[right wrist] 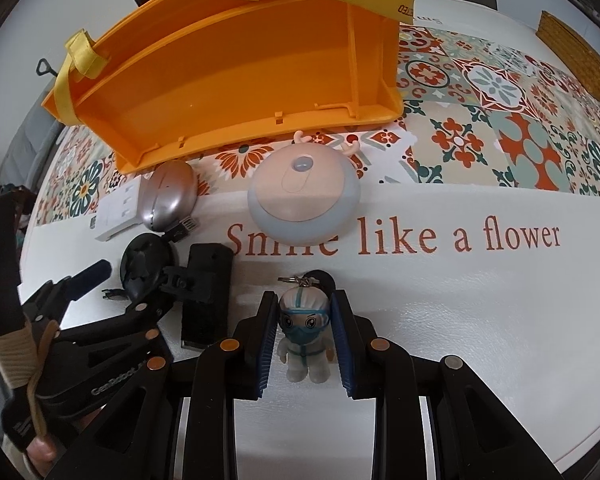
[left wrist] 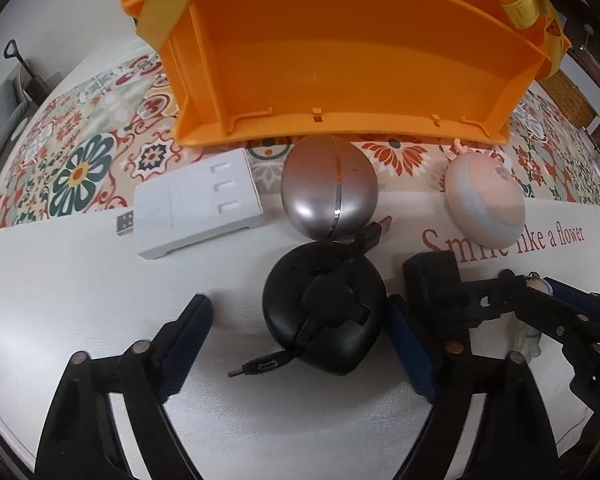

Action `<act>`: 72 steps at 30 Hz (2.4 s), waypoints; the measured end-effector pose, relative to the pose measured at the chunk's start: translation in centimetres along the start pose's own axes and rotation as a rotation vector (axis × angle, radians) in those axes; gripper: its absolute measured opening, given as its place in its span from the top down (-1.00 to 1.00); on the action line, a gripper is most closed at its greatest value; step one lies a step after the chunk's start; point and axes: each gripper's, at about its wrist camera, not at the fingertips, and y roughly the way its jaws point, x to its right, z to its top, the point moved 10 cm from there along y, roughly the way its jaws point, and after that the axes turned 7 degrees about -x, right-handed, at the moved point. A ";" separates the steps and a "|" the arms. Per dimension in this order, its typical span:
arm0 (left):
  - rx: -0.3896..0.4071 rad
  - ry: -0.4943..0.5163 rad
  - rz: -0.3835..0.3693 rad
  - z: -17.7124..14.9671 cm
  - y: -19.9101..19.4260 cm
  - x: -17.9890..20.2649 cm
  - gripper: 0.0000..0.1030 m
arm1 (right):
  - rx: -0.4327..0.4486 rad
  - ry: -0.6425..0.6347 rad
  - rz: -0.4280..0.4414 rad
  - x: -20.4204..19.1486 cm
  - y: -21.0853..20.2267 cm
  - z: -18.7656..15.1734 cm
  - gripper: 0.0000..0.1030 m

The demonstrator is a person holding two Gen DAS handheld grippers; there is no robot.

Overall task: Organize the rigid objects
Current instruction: 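Close the left gripper on the black reel while the right gripper closes on the keychain, then carry the reel and keychain with both tools over the orange crate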

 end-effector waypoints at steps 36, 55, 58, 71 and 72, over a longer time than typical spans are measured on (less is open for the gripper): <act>0.189 -0.004 -0.081 1.6 -11.2 0.5 -0.07 | 0.146 -0.048 0.045 -3.7 -8.9 1.2 0.46; 0.327 0.002 -0.085 5.6 -18.2 -0.4 -0.07 | 0.307 -0.089 0.074 -6.0 -15.8 4.7 0.46; 0.339 0.005 -0.082 6.1 -18.9 -0.6 -0.07 | 0.329 -0.090 0.080 -6.3 -16.7 5.2 0.46; 0.402 0.012 -0.085 9.0 -21.1 -1.2 -0.08 | 0.403 -0.110 0.088 -7.6 -19.2 7.6 0.46; 0.405 0.009 -0.087 9.2 -21.2 -1.3 -0.08 | 0.407 -0.110 0.090 -7.7 -19.3 7.8 0.46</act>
